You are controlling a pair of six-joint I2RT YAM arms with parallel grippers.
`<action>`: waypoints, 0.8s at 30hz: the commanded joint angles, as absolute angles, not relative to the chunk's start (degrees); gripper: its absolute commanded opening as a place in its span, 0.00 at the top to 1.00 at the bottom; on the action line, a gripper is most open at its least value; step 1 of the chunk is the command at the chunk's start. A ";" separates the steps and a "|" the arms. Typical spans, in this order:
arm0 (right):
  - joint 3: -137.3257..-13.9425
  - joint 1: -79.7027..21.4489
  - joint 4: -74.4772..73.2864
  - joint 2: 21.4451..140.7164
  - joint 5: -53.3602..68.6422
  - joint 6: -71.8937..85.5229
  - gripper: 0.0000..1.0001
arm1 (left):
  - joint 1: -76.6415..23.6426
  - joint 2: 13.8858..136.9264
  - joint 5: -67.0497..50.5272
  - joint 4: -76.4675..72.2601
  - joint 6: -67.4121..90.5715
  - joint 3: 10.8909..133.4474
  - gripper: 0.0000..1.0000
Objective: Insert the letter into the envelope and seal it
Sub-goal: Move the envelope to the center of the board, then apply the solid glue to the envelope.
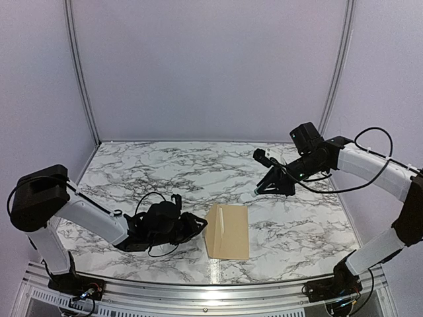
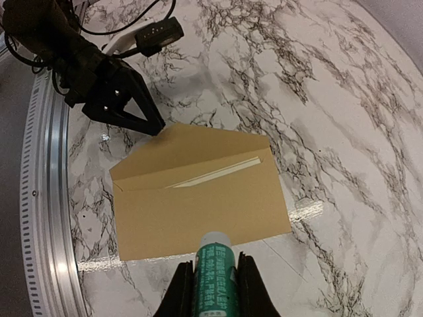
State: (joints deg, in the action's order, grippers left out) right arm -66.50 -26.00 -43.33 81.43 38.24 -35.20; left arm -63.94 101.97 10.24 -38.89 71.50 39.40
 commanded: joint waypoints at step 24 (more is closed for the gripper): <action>-75.23 -38.67 -46.50 89.79 18.77 -41.53 0.96 | -47.00 115.76 -16.02 -0.21 25.82 84.05 1.00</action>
State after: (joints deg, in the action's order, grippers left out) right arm -72.23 -36.99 -45.12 88.29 21.45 -40.38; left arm -48.34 107.96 -4.05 -6.81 26.24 78.91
